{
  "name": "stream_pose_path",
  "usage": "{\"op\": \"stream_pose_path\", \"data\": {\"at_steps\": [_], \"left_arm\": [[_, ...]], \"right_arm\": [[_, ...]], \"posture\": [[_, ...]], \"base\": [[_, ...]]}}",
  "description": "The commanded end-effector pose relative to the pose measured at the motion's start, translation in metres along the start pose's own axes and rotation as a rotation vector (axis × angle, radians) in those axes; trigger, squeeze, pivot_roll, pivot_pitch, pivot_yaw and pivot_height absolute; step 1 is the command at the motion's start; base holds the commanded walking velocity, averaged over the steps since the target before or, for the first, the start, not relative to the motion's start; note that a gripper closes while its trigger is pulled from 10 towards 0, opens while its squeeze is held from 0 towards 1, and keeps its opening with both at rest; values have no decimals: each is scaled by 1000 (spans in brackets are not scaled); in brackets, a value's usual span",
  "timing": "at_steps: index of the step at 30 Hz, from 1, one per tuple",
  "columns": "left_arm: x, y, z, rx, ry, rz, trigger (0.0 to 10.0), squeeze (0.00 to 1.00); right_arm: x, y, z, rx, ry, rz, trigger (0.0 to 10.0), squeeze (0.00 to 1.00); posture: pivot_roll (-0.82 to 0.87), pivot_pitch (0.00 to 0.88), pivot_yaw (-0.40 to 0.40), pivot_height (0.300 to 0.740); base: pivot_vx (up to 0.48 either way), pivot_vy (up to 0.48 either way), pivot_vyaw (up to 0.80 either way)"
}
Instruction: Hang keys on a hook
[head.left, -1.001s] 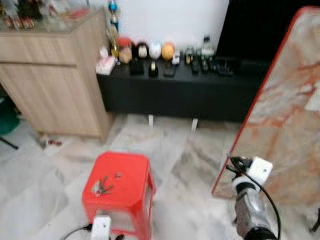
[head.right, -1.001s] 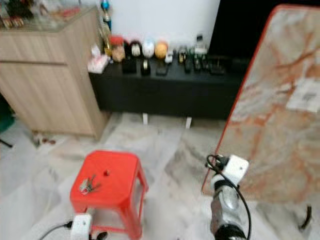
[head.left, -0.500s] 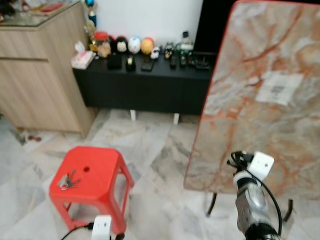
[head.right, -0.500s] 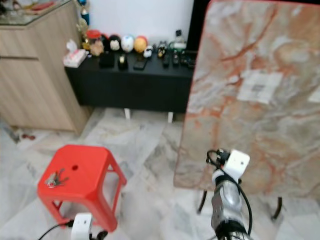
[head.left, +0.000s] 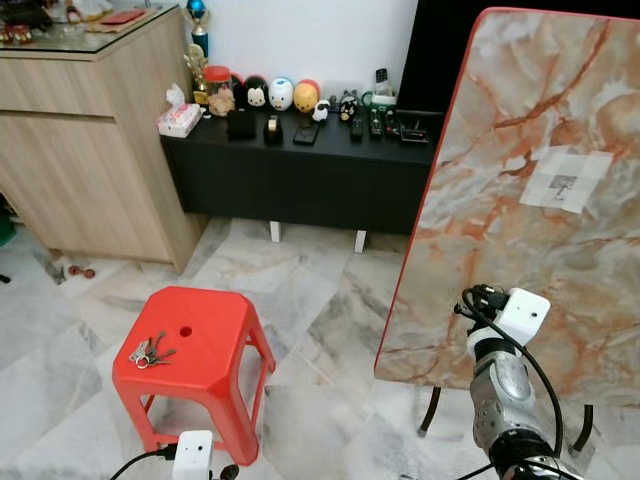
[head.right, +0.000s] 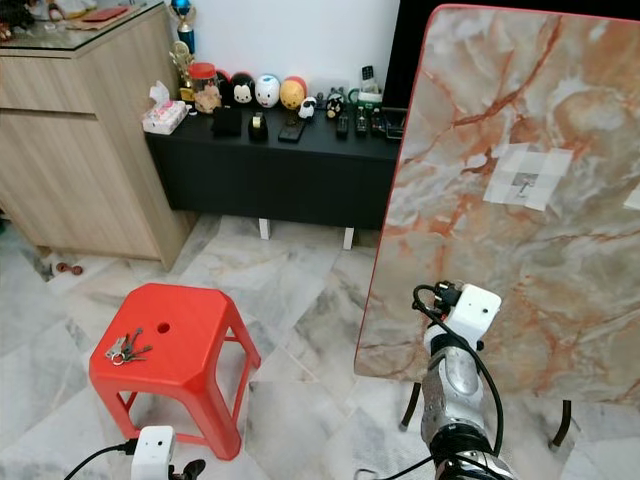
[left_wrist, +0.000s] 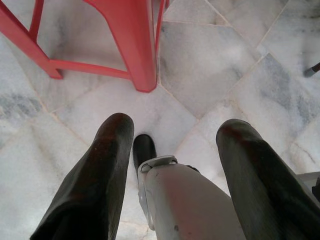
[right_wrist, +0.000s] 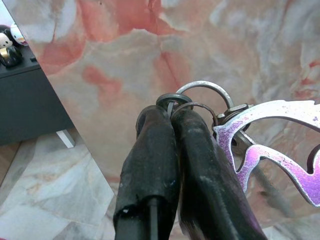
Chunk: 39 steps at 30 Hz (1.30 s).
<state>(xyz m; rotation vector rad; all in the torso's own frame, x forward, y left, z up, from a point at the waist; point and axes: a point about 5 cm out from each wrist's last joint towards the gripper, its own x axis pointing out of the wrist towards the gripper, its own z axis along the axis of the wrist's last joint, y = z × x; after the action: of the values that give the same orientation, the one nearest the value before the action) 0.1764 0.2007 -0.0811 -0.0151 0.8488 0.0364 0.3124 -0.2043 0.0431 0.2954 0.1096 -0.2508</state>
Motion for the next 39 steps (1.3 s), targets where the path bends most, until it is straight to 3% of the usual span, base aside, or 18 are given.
{"op": "stream_pose_path", "data": {"at_steps": [1, 7, 23, 28, 34, 39], "left_arm": [[0, -6, -2, 9, 17, -19, 10000, 0], [0, -4, -4, 1, 21, -1, 10000, 0], [-1, 0, -5, -18, 15, 28, 10000, 0], [-1, 0, -3, -13, 9, 35, 10000, 0], [-1, 1, -2, -18, 5, 40, 10000, 0], [-1, 2, -2, -20, 3, 44, 10000, 0]], "right_arm": [[3, 2, 8, -6, -32, 1, 10000, 0], [5, 7, 10, -7, -38, 17, 10000, 0], [12, 17, 24, -47, -88, 66, 10000, 0], [16, 27, 39, -97, -168, 93, 10000, 0], [20, 24, 64, -124, -285, 19, 10000, 0], [22, 24, 69, -137, -301, 21, 10000, 0]], "posture": [[20, 0, -70, 740], [23, 0, -73, 740], [12, 0, -76, 740], [4, 0, -72, 740], [5, 0, -71, 740], [1, 0, -70, 740]], "base": [[0, -469, 0], [0, -397, 0], [0, 0, 0], [0, 0, 0], [0, 0, 0], [0, 0, 0]]}}
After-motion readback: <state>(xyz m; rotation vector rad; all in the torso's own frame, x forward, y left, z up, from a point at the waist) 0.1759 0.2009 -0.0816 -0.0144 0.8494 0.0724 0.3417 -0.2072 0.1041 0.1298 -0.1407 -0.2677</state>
